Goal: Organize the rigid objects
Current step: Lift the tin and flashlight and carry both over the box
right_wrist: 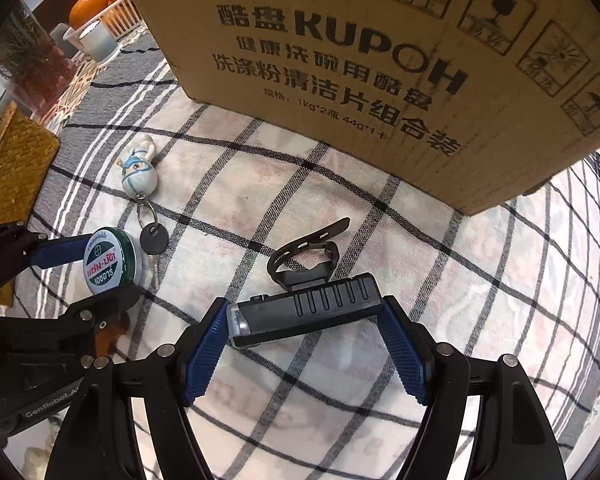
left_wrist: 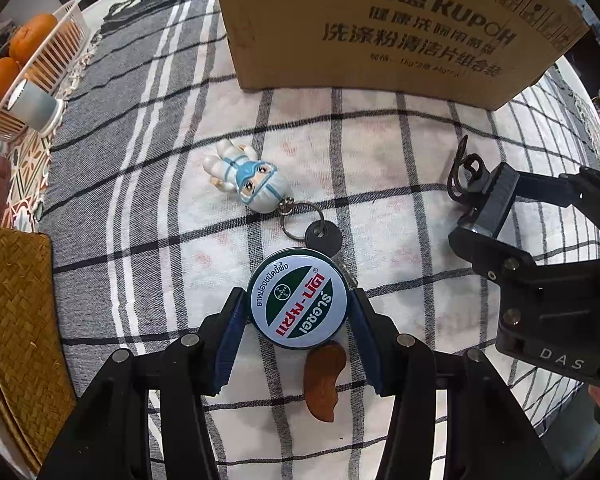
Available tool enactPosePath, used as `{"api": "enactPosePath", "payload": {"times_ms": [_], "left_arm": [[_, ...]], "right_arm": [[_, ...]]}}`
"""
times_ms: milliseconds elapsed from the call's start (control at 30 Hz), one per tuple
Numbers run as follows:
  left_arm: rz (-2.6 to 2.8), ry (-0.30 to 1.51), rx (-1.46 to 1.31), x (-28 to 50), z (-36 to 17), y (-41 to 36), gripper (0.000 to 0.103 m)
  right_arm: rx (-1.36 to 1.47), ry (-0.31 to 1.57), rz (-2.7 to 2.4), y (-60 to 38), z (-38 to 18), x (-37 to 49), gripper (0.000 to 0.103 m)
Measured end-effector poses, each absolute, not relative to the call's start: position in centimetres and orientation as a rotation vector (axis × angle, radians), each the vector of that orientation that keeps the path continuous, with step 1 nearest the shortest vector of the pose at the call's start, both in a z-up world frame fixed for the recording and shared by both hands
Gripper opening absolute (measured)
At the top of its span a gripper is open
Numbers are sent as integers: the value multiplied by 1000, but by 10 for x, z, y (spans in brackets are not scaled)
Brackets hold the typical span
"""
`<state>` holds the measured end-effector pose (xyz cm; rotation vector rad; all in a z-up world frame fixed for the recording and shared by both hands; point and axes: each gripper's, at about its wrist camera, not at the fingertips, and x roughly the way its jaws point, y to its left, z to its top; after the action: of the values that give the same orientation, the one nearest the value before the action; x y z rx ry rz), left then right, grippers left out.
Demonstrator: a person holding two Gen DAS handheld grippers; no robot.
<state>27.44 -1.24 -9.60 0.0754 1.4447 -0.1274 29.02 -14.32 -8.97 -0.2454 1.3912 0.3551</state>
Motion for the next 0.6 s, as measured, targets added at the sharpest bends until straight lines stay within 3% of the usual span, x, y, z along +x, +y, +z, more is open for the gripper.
{"api": "enactPosePath", "payload": {"times_ms": [600], "left_arm": [[-168,1307,79,264,-39,-13,51]], "right_arm": [[-225,1313,258,-154,-35,282,75]]}}
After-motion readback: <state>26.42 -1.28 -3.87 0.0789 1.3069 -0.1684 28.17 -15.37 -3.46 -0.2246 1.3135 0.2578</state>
